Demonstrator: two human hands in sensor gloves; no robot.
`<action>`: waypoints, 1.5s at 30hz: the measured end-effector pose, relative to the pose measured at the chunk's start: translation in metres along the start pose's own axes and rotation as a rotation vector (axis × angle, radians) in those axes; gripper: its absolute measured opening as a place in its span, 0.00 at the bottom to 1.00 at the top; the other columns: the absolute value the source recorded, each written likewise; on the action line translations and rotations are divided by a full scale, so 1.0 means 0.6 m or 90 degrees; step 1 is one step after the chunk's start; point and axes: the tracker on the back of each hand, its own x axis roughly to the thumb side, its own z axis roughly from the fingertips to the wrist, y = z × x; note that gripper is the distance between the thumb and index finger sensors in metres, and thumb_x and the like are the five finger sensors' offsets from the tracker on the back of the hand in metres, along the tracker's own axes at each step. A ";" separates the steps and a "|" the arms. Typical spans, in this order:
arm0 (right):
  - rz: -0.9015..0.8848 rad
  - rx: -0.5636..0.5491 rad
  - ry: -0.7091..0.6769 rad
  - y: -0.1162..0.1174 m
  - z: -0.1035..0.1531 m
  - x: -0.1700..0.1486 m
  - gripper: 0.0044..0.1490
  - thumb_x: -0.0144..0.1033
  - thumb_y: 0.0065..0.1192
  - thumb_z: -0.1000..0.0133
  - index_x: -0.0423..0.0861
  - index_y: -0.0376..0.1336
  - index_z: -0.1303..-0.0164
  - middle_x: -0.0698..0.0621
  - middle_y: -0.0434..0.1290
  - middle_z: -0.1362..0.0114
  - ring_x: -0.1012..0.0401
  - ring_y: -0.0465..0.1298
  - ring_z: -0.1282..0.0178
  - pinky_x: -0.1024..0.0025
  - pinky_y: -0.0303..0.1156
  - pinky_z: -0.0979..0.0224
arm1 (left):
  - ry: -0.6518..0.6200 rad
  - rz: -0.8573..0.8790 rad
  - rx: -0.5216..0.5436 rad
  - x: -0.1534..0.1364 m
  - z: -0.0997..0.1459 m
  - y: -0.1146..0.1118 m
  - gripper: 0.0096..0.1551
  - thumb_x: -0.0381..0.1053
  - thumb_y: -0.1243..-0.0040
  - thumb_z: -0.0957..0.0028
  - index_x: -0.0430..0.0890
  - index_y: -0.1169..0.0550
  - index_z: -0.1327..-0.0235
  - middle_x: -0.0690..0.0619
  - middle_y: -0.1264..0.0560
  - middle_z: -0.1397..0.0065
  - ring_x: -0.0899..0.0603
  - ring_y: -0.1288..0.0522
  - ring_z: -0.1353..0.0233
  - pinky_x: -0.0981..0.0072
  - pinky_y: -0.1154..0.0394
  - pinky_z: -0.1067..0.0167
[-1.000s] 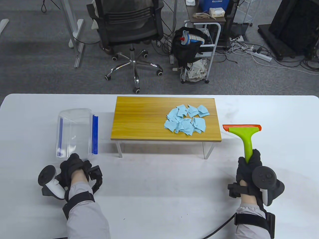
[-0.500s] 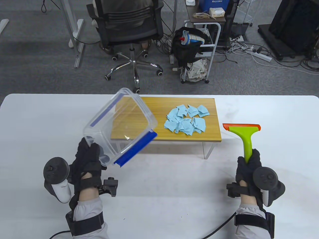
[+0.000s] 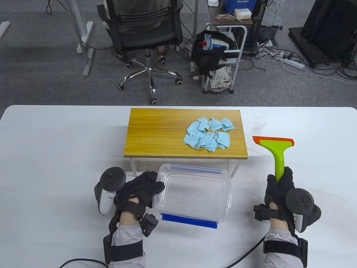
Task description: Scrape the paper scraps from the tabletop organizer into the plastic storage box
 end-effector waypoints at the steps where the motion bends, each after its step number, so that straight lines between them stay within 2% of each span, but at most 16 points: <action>1: -0.005 0.000 -0.003 0.000 0.000 0.001 0.42 0.40 0.67 0.45 0.32 0.54 0.30 0.38 0.73 0.42 0.50 0.82 0.61 0.49 0.78 0.56 | 0.014 0.003 -0.010 -0.009 -0.005 -0.003 0.39 0.56 0.23 0.50 0.36 0.29 0.37 0.39 0.18 0.49 0.39 0.14 0.61 0.59 0.15 0.68; 6: -0.035 0.018 -0.037 0.007 0.001 0.011 0.42 0.41 0.65 0.45 0.32 0.53 0.29 0.38 0.72 0.41 0.50 0.82 0.60 0.49 0.78 0.56 | 0.057 0.040 -0.042 -0.061 -0.029 -0.018 0.41 0.56 0.24 0.49 0.35 0.33 0.36 0.38 0.22 0.48 0.38 0.17 0.57 0.57 0.17 0.64; 12: -0.106 0.055 -0.089 0.007 0.006 0.047 0.43 0.40 0.63 0.44 0.31 0.51 0.28 0.36 0.71 0.40 0.49 0.81 0.59 0.49 0.78 0.55 | 0.056 0.133 -0.026 -0.098 -0.041 -0.020 0.42 0.57 0.27 0.47 0.38 0.36 0.34 0.40 0.25 0.46 0.39 0.20 0.55 0.57 0.20 0.60; 16: -0.167 0.088 -0.105 -0.003 0.008 0.080 0.43 0.40 0.61 0.43 0.31 0.50 0.27 0.35 0.71 0.39 0.48 0.81 0.58 0.47 0.78 0.55 | 0.052 0.169 -0.029 -0.109 -0.047 -0.022 0.42 0.59 0.30 0.44 0.40 0.40 0.32 0.43 0.28 0.44 0.41 0.22 0.53 0.60 0.21 0.58; 23: -0.231 0.104 -0.143 -0.018 0.002 0.160 0.43 0.38 0.59 0.42 0.31 0.47 0.24 0.31 0.69 0.38 0.44 0.82 0.57 0.46 0.80 0.55 | 0.042 0.214 -0.010 -0.116 -0.060 -0.036 0.44 0.62 0.32 0.41 0.41 0.43 0.32 0.47 0.29 0.46 0.44 0.23 0.54 0.64 0.23 0.58; 26: -0.228 0.092 -0.155 -0.021 0.003 0.189 0.43 0.38 0.61 0.42 0.33 0.48 0.24 0.30 0.70 0.38 0.45 0.83 0.58 0.48 0.82 0.57 | 0.028 0.212 -0.009 -0.113 -0.068 -0.043 0.44 0.63 0.32 0.41 0.41 0.44 0.32 0.48 0.29 0.47 0.46 0.23 0.54 0.66 0.23 0.59; 30: -0.247 0.048 -0.167 -0.015 0.010 0.200 0.42 0.37 0.66 0.44 0.34 0.52 0.25 0.29 0.72 0.41 0.47 0.84 0.63 0.52 0.83 0.62 | 0.017 0.217 -0.002 -0.112 -0.073 -0.051 0.44 0.64 0.32 0.41 0.42 0.43 0.32 0.49 0.29 0.48 0.46 0.23 0.55 0.67 0.23 0.60; 34: -0.216 0.039 -0.164 -0.015 0.008 0.193 0.42 0.36 0.68 0.44 0.36 0.54 0.24 0.29 0.73 0.41 0.48 0.84 0.65 0.52 0.83 0.63 | 0.006 0.223 -0.018 -0.107 -0.078 -0.062 0.44 0.65 0.32 0.41 0.42 0.44 0.32 0.50 0.29 0.48 0.47 0.23 0.55 0.67 0.23 0.60; 40: -0.072 0.014 -0.134 -0.014 0.006 0.179 0.39 0.36 0.70 0.45 0.39 0.58 0.25 0.28 0.74 0.42 0.49 0.84 0.68 0.54 0.82 0.66 | -0.015 0.225 -0.034 -0.097 -0.081 -0.080 0.44 0.65 0.34 0.40 0.42 0.44 0.32 0.50 0.29 0.47 0.47 0.23 0.55 0.68 0.23 0.59; 45: -0.004 0.058 -0.129 -0.007 0.011 0.179 0.38 0.36 0.69 0.45 0.41 0.60 0.26 0.28 0.74 0.42 0.50 0.84 0.69 0.55 0.82 0.67 | -0.019 0.217 -0.017 -0.094 -0.079 -0.092 0.43 0.66 0.36 0.39 0.42 0.45 0.32 0.50 0.30 0.46 0.47 0.24 0.54 0.68 0.23 0.58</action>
